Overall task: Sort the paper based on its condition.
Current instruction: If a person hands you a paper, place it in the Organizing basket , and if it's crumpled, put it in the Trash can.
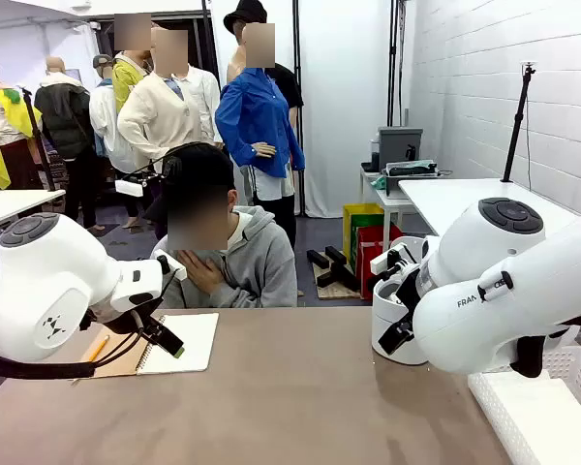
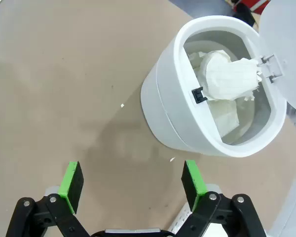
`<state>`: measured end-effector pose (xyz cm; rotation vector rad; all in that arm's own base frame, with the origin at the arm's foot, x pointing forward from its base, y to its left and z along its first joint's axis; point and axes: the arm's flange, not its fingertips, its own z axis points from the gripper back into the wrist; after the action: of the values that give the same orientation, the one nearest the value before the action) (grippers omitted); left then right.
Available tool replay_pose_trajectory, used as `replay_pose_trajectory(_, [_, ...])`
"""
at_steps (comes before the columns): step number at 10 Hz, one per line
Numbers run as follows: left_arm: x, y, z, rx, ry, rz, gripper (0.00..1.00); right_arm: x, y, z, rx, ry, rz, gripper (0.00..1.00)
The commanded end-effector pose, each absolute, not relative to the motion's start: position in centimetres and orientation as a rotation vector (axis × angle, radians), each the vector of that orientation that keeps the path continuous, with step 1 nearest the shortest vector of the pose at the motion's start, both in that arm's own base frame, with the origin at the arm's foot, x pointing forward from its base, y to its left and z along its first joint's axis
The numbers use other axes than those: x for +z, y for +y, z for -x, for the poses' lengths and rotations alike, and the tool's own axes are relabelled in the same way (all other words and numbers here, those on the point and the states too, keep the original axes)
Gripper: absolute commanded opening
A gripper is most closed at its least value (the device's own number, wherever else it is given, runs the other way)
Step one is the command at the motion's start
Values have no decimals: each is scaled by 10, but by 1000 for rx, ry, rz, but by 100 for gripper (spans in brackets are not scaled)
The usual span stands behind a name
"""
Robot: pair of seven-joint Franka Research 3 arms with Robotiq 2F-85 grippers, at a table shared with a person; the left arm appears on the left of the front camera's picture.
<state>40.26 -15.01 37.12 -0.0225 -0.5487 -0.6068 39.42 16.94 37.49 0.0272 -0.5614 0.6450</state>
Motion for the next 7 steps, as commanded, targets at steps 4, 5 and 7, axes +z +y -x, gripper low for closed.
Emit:
replay_pose_trajectory(4, [371, -150, -403, -607, -549, 23, 100, 375, 169, -394, 645, -562, -27, 100])
replay_pose_trajectory(5, [371, -150, -403, -607, -549, 23, 100, 375, 169, -394, 645, -562, -27, 100])
replay_pose_trajectory(7, [371, -150, -403, -607, -549, 23, 100, 375, 169, -394, 645, -562, -27, 100])
